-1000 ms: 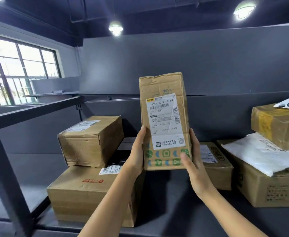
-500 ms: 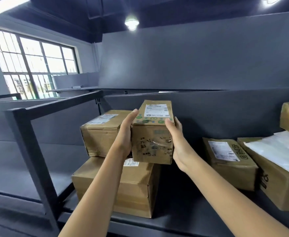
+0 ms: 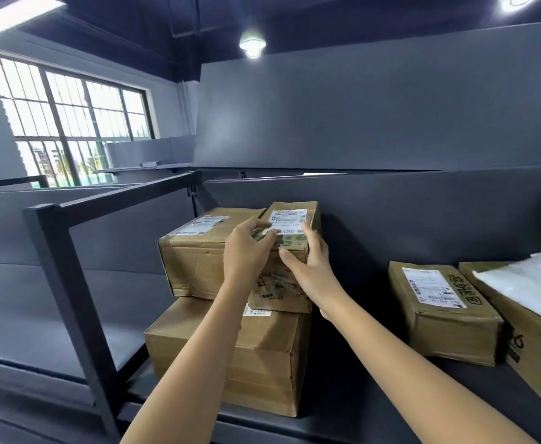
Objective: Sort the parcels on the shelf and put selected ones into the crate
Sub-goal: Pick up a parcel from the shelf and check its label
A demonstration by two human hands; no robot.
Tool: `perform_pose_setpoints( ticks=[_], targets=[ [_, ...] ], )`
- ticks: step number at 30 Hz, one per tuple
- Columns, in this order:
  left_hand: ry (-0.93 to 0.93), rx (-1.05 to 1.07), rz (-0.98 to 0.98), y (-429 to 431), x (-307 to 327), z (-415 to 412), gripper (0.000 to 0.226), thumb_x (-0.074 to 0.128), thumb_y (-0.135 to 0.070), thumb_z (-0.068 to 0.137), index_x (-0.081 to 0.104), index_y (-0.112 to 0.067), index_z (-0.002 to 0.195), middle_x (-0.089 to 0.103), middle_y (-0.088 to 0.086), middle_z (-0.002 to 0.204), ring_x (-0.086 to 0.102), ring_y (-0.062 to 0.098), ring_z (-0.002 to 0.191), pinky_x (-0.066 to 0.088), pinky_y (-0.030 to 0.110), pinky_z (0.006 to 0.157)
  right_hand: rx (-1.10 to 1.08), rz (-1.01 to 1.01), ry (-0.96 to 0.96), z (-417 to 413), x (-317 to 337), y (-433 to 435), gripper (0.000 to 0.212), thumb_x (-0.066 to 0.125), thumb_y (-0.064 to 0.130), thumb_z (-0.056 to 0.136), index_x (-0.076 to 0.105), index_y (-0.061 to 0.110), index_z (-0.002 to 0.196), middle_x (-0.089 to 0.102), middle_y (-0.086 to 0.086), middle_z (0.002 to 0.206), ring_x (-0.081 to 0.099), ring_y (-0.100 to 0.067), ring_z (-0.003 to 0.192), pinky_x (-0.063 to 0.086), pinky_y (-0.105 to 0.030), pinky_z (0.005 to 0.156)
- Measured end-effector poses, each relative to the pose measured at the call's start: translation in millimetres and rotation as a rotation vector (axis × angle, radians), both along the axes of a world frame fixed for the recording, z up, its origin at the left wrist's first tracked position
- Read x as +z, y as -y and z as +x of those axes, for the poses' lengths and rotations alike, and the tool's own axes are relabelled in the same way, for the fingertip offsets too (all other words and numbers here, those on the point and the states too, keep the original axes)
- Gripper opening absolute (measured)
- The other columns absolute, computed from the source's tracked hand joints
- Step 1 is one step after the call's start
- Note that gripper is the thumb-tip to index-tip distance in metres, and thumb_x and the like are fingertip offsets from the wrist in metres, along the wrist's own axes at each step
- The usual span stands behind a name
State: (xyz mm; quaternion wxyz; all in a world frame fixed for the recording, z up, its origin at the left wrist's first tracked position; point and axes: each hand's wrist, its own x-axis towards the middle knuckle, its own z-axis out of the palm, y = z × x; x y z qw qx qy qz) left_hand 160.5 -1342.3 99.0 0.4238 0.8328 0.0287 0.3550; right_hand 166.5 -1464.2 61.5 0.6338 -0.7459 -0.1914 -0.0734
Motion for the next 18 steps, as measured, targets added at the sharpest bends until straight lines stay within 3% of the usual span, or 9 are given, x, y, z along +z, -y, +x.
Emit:
perform_pose_setpoints(
  ticks=[5,7,10,15,18],
  targets=[
    [0.102,0.135,0.239,13,1,-3,0.016,0.060,-0.025,0.088,0.069,-0.018,0.098,0.067,-0.002,0.097,0.060,0.018,0.091,0.042,0.028,0.068,-0.057,-0.047,0.058,6,-3,0,0.068,0.055,0.037,0.092,0.015,0.041,0.147,0.005,0.003,0.158,0.014,-0.022,0.145,0.027,-0.049,0.115],
    [0.145,0.142,0.315,22,-1,-2,0.014,0.058,-0.025,0.087,0.068,-0.016,0.093,0.068,0.000,0.095,0.060,0.020,0.091,0.044,0.034,0.080,-0.048,-0.069,0.040,11,-1,-1,0.072,0.055,0.027,0.094,0.009,0.041,0.149,0.001,0.005,0.159,0.011,-0.022,0.146,0.024,-0.047,0.117],
    [0.210,0.124,0.395,40,-7,1,0.013,0.057,-0.022,0.084,0.068,-0.015,0.086,0.068,0.001,0.093,0.058,0.024,0.094,0.037,0.036,0.092,-0.048,-0.290,-0.015,19,1,5,0.089,0.062,0.026,0.089,-0.003,0.033,0.151,-0.002,0.004,0.159,0.017,-0.024,0.144,0.025,-0.045,0.116],
    [0.420,0.027,0.543,93,-17,6,0.022,0.048,-0.026,0.079,0.068,-0.018,0.083,0.066,-0.002,0.089,0.058,0.023,0.090,0.036,0.034,0.090,-0.039,-0.617,-0.030,13,-15,45,0.075,0.055,0.038,0.084,0.021,0.016,0.147,0.031,-0.009,0.148,0.032,-0.028,0.136,0.029,-0.043,0.113],
    [0.490,-0.095,0.562,136,-23,10,0.015,0.054,-0.023,0.077,0.067,-0.019,0.084,0.066,-0.004,0.090,0.058,0.021,0.091,0.035,0.031,0.090,-0.215,-0.739,0.043,5,-21,89,0.055,0.051,0.025,0.091,0.030,0.009,0.140,0.038,-0.009,0.138,0.038,-0.025,0.128,0.033,-0.037,0.109]
  ],
)
